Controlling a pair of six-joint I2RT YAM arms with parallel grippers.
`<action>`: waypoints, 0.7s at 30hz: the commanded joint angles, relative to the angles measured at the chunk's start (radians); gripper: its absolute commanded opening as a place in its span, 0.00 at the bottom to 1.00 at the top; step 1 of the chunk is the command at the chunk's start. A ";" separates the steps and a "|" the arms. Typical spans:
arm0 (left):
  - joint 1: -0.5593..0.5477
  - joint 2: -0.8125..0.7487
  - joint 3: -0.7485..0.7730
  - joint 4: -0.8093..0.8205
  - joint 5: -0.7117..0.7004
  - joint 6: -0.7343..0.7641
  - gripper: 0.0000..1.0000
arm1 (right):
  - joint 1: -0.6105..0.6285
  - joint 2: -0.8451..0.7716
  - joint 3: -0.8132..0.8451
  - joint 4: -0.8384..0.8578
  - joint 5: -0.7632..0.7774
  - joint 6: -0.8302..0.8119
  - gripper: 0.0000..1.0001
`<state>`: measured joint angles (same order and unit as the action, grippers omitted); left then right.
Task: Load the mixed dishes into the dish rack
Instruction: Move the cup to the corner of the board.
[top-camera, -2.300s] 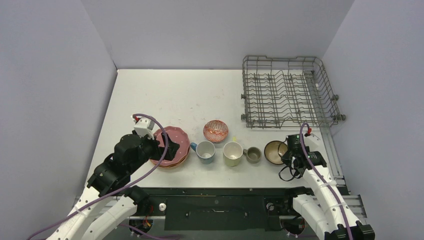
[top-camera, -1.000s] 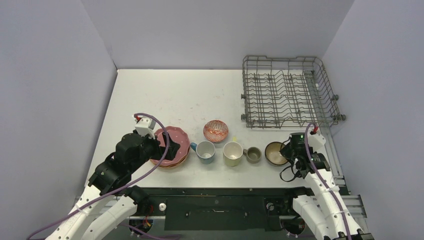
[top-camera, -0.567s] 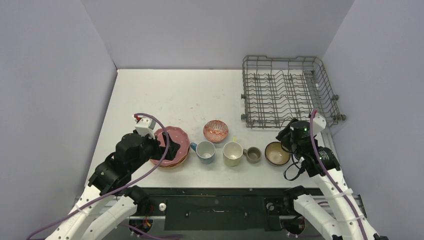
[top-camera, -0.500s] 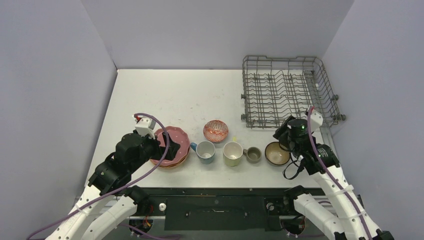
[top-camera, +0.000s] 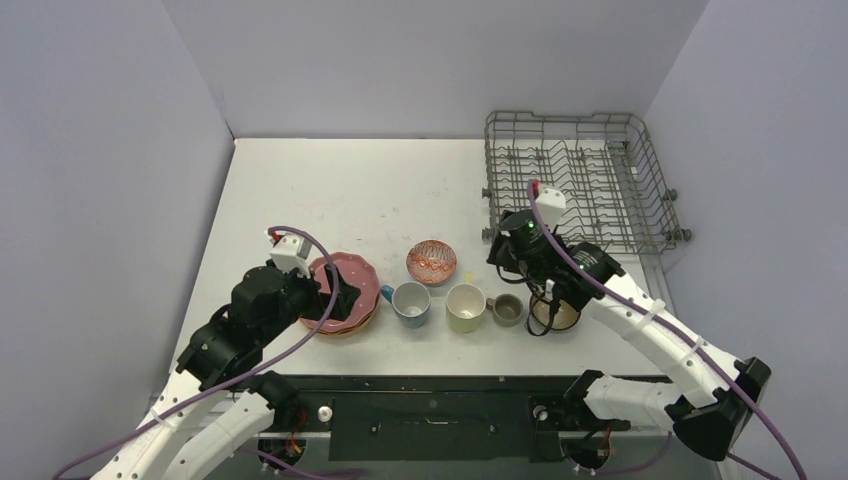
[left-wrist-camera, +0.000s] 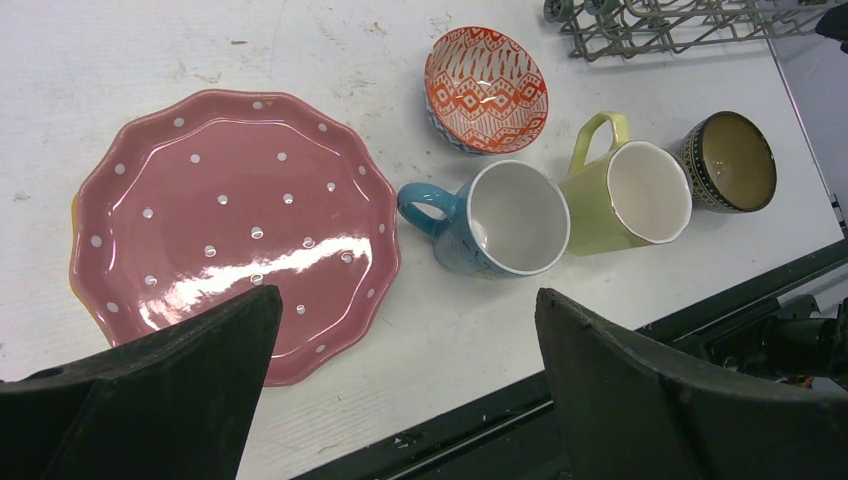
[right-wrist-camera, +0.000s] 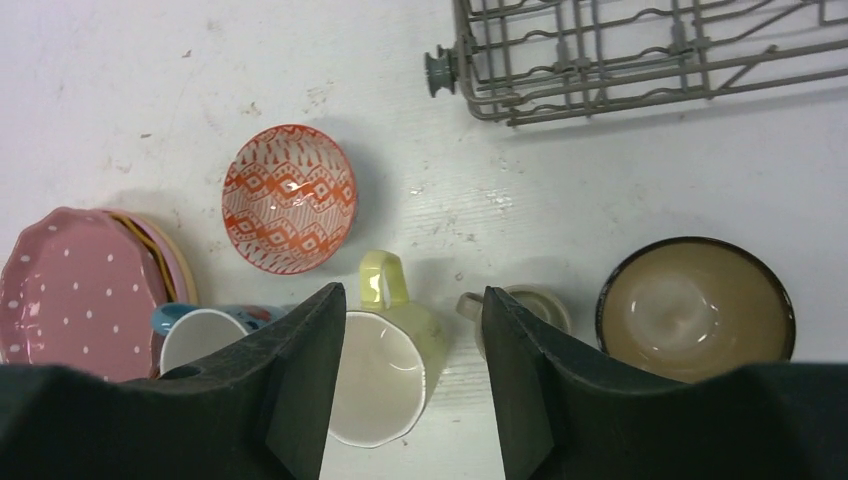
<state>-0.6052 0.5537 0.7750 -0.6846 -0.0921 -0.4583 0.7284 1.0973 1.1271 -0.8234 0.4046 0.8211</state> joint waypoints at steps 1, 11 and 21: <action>0.007 -0.002 0.002 0.045 0.005 0.014 0.96 | 0.074 0.079 0.095 0.004 0.048 -0.042 0.48; 0.009 0.002 0.003 0.046 0.009 0.015 0.96 | 0.165 0.248 0.194 -0.063 0.039 -0.107 0.46; 0.008 0.007 0.001 0.049 0.017 0.015 0.96 | 0.174 0.252 0.070 -0.071 -0.006 -0.116 0.41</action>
<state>-0.6010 0.5545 0.7750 -0.6846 -0.0914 -0.4583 0.8940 1.3575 1.2392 -0.8795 0.4015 0.7177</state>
